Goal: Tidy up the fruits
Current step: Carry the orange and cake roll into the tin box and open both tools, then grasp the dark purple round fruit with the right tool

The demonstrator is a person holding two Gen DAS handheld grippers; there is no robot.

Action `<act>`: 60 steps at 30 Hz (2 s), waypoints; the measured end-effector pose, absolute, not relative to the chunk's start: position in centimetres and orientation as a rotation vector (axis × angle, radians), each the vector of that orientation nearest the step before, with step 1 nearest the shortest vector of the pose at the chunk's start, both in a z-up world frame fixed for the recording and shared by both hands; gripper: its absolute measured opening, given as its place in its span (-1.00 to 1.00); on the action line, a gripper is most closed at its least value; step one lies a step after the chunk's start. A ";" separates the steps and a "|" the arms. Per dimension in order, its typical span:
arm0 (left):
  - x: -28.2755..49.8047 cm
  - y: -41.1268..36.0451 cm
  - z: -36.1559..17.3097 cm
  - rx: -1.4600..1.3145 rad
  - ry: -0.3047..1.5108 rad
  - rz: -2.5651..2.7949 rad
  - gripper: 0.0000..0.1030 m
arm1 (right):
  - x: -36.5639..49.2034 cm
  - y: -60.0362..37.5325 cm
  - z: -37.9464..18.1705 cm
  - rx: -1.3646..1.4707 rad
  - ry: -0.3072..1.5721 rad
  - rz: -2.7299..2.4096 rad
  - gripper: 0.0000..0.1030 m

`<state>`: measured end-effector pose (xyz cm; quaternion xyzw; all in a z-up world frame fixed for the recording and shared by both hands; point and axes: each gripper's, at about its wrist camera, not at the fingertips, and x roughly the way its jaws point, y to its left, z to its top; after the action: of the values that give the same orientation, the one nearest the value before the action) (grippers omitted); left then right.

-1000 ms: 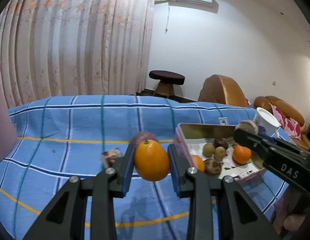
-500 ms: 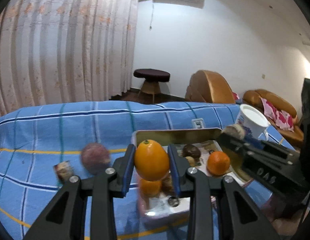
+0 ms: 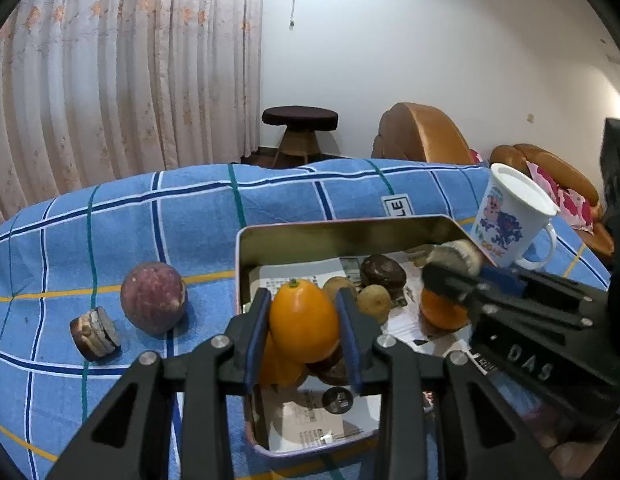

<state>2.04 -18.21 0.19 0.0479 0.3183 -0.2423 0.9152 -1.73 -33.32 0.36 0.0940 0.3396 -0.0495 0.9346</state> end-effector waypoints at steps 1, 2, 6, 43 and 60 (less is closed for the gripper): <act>2.0 -18.3 0.2 0.102 0.654 -0.496 -0.29 | -1.7 -33.1 0.4 0.194 0.694 -0.088 -0.36; 1.8 -18.2 0.3 0.101 0.646 -0.496 -0.20 | -1.7 -33.0 0.5 0.194 0.694 -0.084 -0.33; 1.5 -18.1 0.7 0.114 0.618 -0.460 0.13 | -1.9 -33.1 0.8 0.204 0.686 -0.093 -0.27; 5.5 -4.0 1.6 -0.045 0.624 -0.161 1.00 | -3.4 -28.4 2.7 0.108 0.533 -0.031 0.26; 8.2 2.2 0.8 -0.088 0.642 0.048 1.00 | 5.8 -17.9 2.6 0.018 0.774 0.203 -0.08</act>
<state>8.21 2.24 0.78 -0.0431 0.3152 0.0233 0.9478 5.85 -17.92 2.65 0.0086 0.3768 0.0988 0.9210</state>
